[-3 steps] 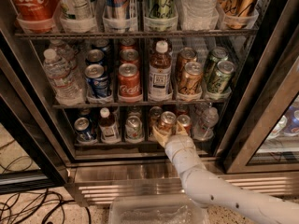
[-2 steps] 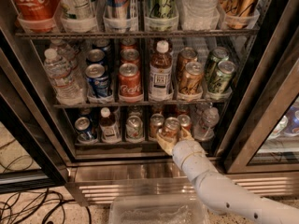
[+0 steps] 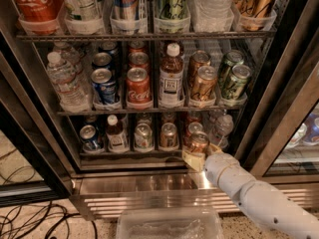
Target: Pick orange can from bottom shelf of fridge
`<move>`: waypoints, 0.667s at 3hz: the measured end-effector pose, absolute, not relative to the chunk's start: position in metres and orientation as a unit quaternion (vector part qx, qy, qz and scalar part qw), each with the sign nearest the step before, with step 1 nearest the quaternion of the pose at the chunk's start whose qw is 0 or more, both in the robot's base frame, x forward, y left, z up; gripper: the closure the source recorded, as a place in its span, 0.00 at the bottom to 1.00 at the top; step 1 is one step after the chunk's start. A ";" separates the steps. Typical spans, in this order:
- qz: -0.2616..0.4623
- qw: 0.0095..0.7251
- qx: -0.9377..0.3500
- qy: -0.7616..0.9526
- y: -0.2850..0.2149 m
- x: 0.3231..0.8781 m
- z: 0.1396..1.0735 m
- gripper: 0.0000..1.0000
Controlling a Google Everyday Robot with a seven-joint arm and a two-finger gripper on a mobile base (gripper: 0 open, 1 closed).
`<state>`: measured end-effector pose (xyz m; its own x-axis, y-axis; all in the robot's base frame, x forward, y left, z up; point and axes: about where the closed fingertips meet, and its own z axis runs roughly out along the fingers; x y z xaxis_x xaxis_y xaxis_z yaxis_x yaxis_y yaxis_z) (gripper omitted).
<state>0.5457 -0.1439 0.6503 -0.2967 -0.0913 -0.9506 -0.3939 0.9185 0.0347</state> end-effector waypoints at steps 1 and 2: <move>0.170 0.560 -0.148 0.797 -0.166 0.554 0.658 1.00; 0.214 0.546 -0.163 0.794 -0.172 0.560 0.665 1.00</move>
Offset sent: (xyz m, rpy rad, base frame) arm -0.0798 0.0464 -0.0046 0.2194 0.3452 0.6821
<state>0.5595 -0.1717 0.6646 -0.3516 -0.0244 -0.9358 -0.4918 0.8554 0.1625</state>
